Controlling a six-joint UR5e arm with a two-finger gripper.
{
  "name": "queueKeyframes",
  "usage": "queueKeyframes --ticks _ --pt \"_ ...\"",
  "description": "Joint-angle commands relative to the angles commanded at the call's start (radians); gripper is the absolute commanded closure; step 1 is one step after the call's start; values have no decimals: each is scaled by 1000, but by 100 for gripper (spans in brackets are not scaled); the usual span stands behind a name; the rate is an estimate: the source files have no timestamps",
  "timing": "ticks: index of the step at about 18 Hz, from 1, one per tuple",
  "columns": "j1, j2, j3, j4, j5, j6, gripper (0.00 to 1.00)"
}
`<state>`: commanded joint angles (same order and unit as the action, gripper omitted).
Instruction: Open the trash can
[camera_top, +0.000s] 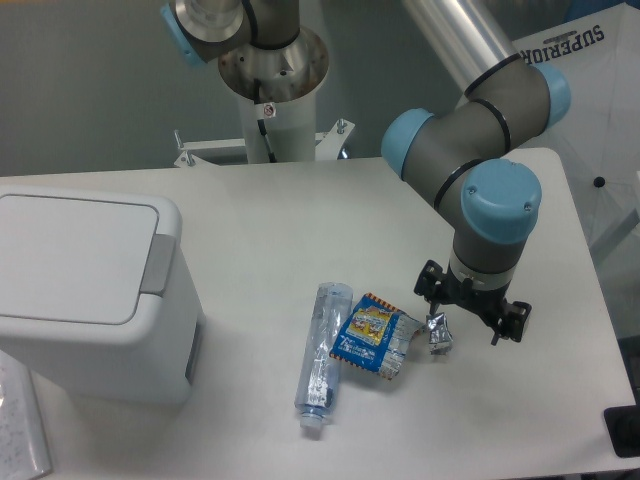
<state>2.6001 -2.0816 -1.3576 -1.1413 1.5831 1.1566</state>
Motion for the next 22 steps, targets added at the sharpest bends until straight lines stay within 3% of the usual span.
queueKeyframes --ticks 5,7,9,19,22 --pt "-37 15 -14 20 -3 -11 0" --pt "-41 -1 -46 139 -9 -14 0" --pt "-46 -2 -124 265 -9 -98 0" --pt "-138 41 -124 273 -57 -368 0" --pt "-167 92 -88 204 -116 -464 0"
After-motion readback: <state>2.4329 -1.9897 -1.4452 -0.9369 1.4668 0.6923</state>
